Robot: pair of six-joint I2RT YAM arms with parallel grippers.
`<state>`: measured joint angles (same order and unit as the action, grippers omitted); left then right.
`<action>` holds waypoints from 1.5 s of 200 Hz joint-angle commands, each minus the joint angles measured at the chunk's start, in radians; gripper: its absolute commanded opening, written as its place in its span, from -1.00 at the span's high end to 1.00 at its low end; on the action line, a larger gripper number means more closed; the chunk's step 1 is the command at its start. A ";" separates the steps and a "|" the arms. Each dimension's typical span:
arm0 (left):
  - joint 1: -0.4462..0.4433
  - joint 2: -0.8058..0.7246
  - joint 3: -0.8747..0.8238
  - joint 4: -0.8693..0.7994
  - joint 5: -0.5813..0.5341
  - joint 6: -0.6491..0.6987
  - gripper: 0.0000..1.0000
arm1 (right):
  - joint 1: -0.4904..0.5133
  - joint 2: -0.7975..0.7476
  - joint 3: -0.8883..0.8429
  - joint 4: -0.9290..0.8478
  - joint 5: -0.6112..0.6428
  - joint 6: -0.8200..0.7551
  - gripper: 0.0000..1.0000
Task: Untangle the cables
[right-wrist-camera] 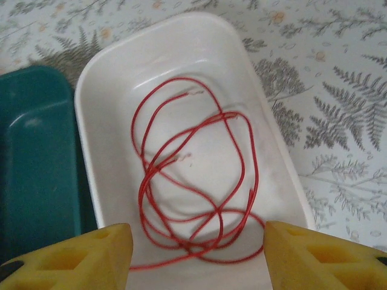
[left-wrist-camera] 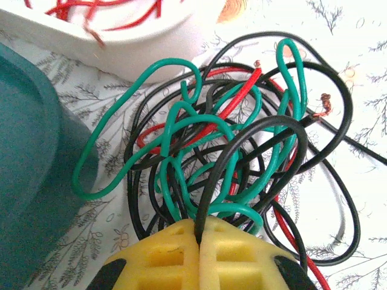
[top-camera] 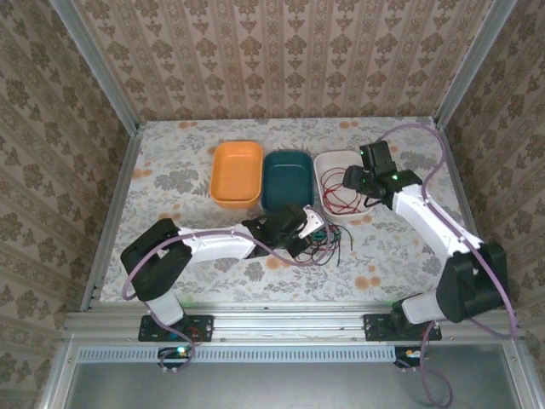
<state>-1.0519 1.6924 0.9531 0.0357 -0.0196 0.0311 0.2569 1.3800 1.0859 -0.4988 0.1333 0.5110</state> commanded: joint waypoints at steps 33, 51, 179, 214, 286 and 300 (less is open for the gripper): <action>0.017 -0.037 -0.025 0.010 0.033 -0.010 1.00 | 0.074 -0.209 -0.254 -0.013 -0.411 -0.007 -0.13; 0.018 -0.037 -0.038 0.009 0.033 -0.014 1.00 | 0.108 -0.249 -0.343 0.005 -0.461 0.014 -0.10; 0.038 -0.152 -0.055 -0.045 0.072 -0.022 -0.40 | 0.119 -0.145 -0.353 0.025 -0.310 0.003 0.15; 0.008 -0.076 0.015 -0.068 0.044 0.039 -0.37 | 0.119 -0.049 -0.326 0.025 -0.237 0.033 0.43; -0.019 0.018 0.069 -0.011 0.009 0.061 -0.36 | 0.117 0.103 -0.287 0.027 -0.190 0.063 0.47; -0.019 0.031 0.070 -0.004 0.009 0.064 -0.37 | 0.117 0.118 -0.282 0.035 -0.195 0.064 0.46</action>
<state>-1.0668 1.7020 0.9932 0.0074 0.0067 0.0650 0.3721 1.4719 0.7734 -0.4728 -0.0837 0.5556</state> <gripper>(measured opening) 0.684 0.268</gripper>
